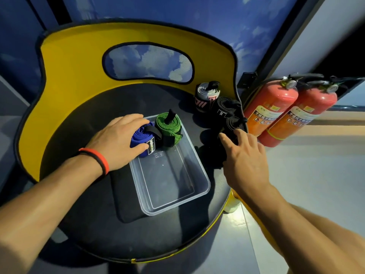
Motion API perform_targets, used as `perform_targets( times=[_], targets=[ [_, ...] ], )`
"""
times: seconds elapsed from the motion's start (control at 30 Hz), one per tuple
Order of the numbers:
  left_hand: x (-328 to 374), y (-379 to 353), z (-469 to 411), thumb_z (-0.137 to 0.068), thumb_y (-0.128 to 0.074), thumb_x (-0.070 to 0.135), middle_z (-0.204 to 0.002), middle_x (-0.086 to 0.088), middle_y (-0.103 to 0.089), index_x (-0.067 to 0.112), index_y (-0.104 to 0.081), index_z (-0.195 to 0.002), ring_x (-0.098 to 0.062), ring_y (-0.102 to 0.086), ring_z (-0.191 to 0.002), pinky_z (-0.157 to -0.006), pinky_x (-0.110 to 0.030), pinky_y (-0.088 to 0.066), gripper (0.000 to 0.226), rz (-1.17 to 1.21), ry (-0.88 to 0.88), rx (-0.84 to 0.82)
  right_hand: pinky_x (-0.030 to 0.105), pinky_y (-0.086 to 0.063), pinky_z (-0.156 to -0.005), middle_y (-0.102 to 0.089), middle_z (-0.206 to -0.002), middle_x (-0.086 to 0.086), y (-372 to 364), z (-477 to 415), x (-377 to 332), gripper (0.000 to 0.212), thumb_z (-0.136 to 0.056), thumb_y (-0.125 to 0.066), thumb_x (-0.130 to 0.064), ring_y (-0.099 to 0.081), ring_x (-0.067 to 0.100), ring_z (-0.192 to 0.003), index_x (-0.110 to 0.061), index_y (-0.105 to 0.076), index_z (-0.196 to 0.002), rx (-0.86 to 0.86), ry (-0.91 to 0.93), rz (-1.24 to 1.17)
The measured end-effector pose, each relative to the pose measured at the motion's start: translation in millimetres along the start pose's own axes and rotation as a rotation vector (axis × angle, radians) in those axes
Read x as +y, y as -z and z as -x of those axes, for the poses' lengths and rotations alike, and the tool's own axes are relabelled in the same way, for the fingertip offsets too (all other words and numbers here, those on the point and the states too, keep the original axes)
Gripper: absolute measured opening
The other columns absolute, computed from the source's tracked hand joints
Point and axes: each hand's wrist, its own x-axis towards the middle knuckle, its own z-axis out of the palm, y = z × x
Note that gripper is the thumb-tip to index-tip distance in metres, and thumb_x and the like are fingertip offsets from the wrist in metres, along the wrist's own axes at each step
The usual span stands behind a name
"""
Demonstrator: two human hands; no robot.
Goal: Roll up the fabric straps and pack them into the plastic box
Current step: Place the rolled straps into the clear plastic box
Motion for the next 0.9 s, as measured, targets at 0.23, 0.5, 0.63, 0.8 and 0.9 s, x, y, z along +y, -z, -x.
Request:
perform_targets(
  times=[0.23, 0.5, 0.63, 0.8, 0.9],
  targets=[
    [0.3, -0.5, 2.5, -0.086, -0.075, 0.035, -0.156, 0.009, -0.038, 0.031, -0.042, -0.148, -0.019, -0.036, -0.141, -0.112, -0.043, -0.041, 0.07, 0.006, 0.004, -0.015, 0.039, -0.05, -0.067, -0.046, -0.117, 0.012, -3.4, 1.2, -3.8, 0.065, -0.083, -0.075, -0.008, -0.047, 0.03, -0.098, -0.02, -0.051, -0.142, 0.017, 0.03, -0.127],
    [-5.6, 4.7, 0.8, -0.086, -0.077, 0.023, -0.158, 0.013, -0.034, 0.033, -0.043, -0.15, -0.017, -0.032, -0.143, -0.117, -0.038, -0.033, 0.073, 0.084, -0.003, -0.056, 0.04, -0.056, -0.07, -0.049, -0.124, 0.015, 46.7, -11.0, -18.3, 0.064, -0.08, -0.083, -0.019, -0.053, 0.033, -0.108, -0.018, -0.058, -0.139, 0.293, 0.132, -0.436],
    [-7.6, 5.1, -0.7, -0.086, -0.078, 0.021, -0.158, 0.015, -0.034, 0.034, -0.043, -0.15, -0.017, -0.031, -0.143, -0.119, -0.038, -0.031, 0.075, 0.096, 0.012, -0.074, 0.04, -0.058, -0.085, -0.045, -0.128, 0.008, 56.1, -12.2, -44.3, 0.066, -0.081, -0.082, -0.027, -0.052, 0.023, -0.115, -0.024, -0.056, -0.142, 0.252, 0.265, -0.636],
    [-6.7, 4.9, 0.1, -0.085, -0.079, 0.023, -0.154, 0.016, -0.033, 0.035, -0.044, -0.15, -0.016, -0.034, -0.141, -0.116, -0.041, -0.036, 0.075, 0.091, 0.031, -0.073, 0.039, -0.057, -0.085, -0.041, -0.129, -0.002, 45.4, -3.6, -74.3, 0.072, -0.081, -0.083, -0.03, -0.051, 0.018, -0.117, -0.029, -0.052, -0.146, 0.081, 0.402, -0.726],
    [-7.5, 3.1, 1.4, -0.08, -0.084, 0.024, -0.135, 0.013, -0.034, 0.035, -0.051, -0.141, -0.015, -0.048, -0.124, -0.105, -0.039, -0.047, 0.07, 0.138, 0.046, -0.023, 0.041, -0.058, -0.078, -0.042, -0.13, -0.005, 35.2, -2.9, -85.6, 0.075, -0.08, -0.082, -0.03, -0.053, 0.017, -0.113, -0.03, -0.049, -0.147, 0.009, 0.464, -0.713]
  ],
)
